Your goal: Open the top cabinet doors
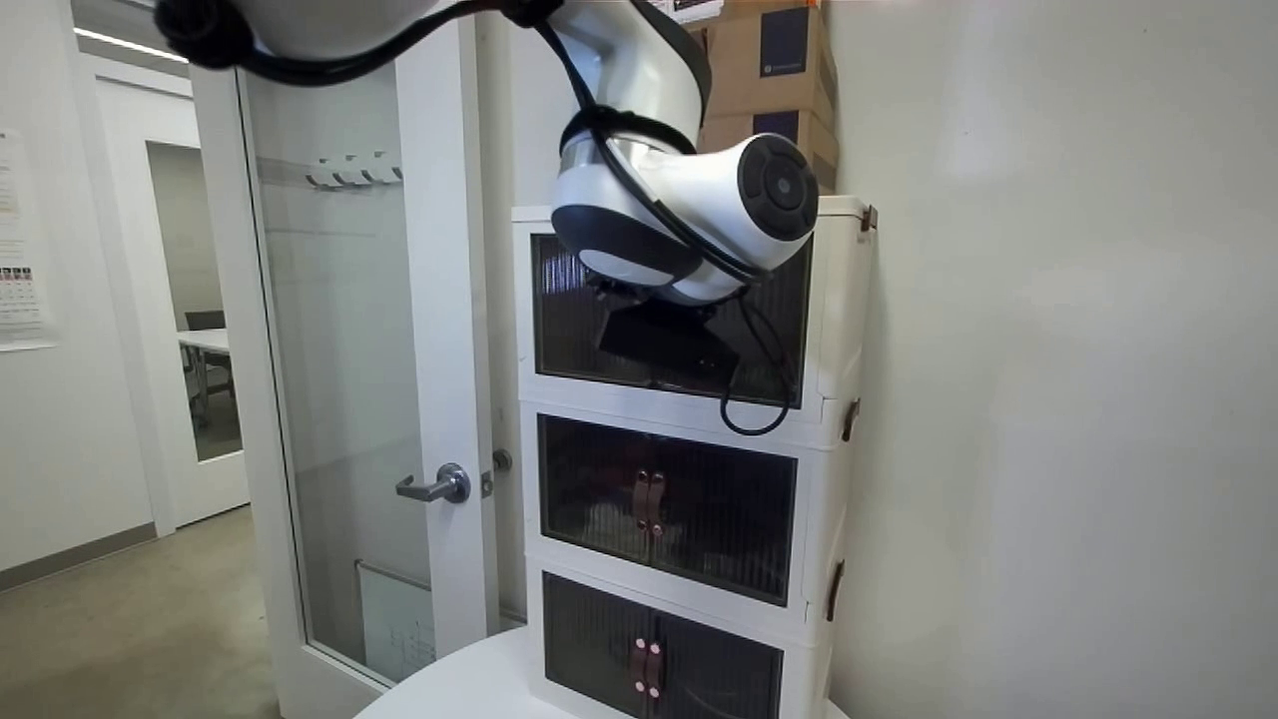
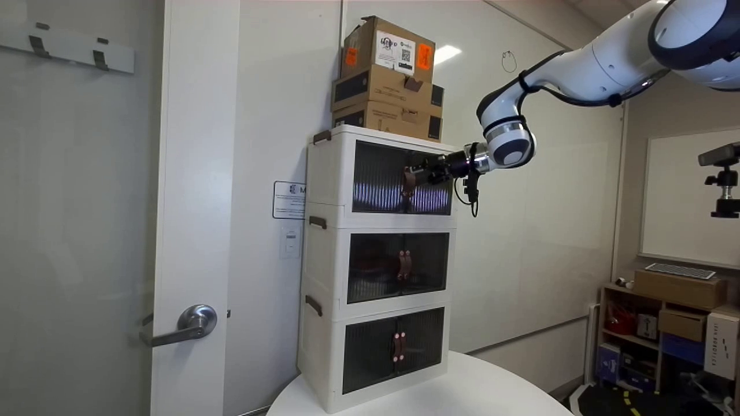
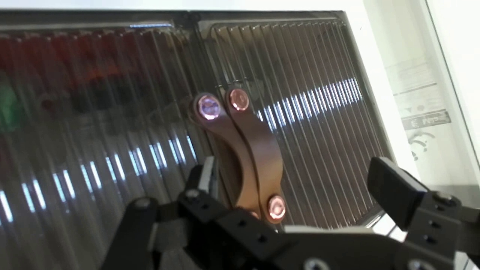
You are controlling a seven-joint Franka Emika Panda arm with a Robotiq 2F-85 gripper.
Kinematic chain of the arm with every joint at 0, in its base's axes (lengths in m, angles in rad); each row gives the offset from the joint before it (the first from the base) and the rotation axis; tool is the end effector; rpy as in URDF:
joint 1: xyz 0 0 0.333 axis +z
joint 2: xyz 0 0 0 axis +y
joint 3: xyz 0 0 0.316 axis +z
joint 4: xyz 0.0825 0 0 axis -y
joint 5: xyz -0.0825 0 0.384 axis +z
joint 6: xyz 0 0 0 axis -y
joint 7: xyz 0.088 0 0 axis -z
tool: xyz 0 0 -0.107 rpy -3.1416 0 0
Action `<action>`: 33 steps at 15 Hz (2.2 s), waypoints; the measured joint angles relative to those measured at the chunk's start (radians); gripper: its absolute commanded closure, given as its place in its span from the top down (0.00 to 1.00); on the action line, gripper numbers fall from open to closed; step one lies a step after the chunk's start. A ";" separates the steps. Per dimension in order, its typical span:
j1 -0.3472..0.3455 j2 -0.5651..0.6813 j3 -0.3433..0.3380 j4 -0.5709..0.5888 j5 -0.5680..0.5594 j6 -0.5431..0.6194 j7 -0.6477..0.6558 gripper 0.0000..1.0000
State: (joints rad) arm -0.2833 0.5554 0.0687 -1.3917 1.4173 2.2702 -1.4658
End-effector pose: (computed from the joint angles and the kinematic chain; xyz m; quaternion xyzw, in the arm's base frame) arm 0.7351 -0.1466 0.4416 -0.7962 -0.1569 -0.5057 0.2927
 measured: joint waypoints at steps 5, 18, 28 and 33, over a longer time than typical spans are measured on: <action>0.005 0.023 -0.006 0.030 0.006 -0.040 0.000 1.00; 0.005 0.063 -0.016 0.086 0.010 -0.154 0.000 1.00; -0.003 0.089 -0.035 0.121 0.004 -0.263 -0.002 1.00; -0.004 0.087 -0.056 0.118 -0.023 -0.327 -0.024 1.00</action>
State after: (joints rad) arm -0.2878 0.6420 0.0125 -1.2733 1.3945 1.9429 -1.4896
